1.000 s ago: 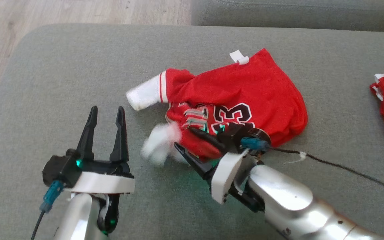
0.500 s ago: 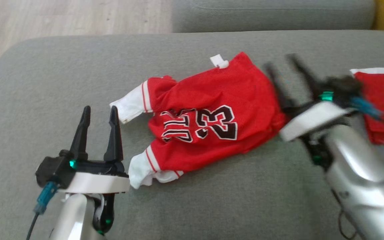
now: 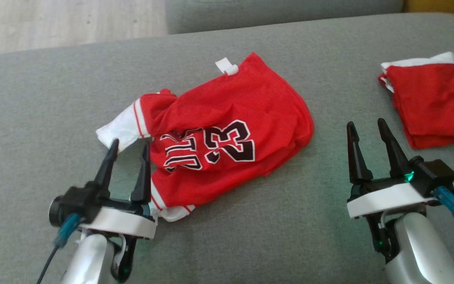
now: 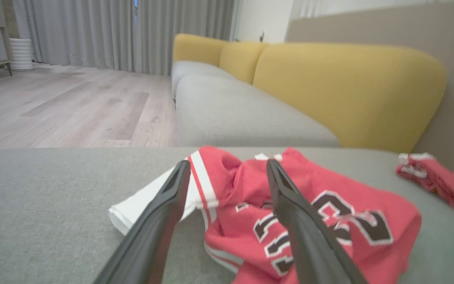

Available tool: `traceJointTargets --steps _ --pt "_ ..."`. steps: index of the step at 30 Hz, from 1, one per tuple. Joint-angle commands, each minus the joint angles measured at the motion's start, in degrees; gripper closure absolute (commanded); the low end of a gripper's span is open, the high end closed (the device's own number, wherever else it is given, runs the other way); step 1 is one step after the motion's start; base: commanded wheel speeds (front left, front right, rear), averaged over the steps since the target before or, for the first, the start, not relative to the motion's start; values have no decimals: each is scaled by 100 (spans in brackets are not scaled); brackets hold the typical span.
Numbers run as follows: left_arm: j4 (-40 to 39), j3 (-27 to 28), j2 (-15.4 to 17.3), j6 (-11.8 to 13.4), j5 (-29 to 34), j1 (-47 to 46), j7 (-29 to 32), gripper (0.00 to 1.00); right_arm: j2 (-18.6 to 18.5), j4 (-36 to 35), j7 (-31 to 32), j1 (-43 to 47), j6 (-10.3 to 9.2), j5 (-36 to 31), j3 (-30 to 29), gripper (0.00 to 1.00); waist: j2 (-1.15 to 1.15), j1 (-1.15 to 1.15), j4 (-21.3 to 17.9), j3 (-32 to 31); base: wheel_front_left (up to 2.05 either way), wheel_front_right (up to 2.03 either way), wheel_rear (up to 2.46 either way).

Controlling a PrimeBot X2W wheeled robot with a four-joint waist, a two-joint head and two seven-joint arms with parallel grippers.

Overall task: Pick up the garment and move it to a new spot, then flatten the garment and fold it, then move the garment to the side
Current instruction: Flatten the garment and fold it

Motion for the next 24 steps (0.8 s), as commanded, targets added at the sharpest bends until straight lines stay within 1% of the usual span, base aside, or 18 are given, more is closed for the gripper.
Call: traceJointTargets --steps 1,5,10,15,18,23,24 --pt "19 91 211 10 169 -364 78 0 64 -224 -61 -194 20 -58 125 0 0 0 -79 63 0 0 0" --pt "631 -215 480 46 596 -734 647 0 106 -308 -62 -225 20 -79 63 0 0 0 -160 168 0 0 0" --pt "1172 -391 666 156 901 -1192 1125 0 127 -309 -62 -195 20 -89 49 0 0 0 -227 283 0 0 0" --pt "1509 -539 916 427 1329 -1613 1199 0 135 -332 -62 -269 20 -56 68 0 0 0 -310 429 0 0 0" --pt "1728 -635 1010 531 1516 -1819 1302 0 136 -328 -62 -300 20 33 101 0 0 0 -352 506 0 0 0" --pt "1827 -737 1073 510 1606 -2111 1185 0 137 -322 -62 -341 20 117 137 0 0 0 -423 612 0 0 0" --pt "1809 -723 1081 516 1592 -2170 1115 21 137 -325 -62 -350 20 129 131 0 0 0 -438 632 0 0 0"
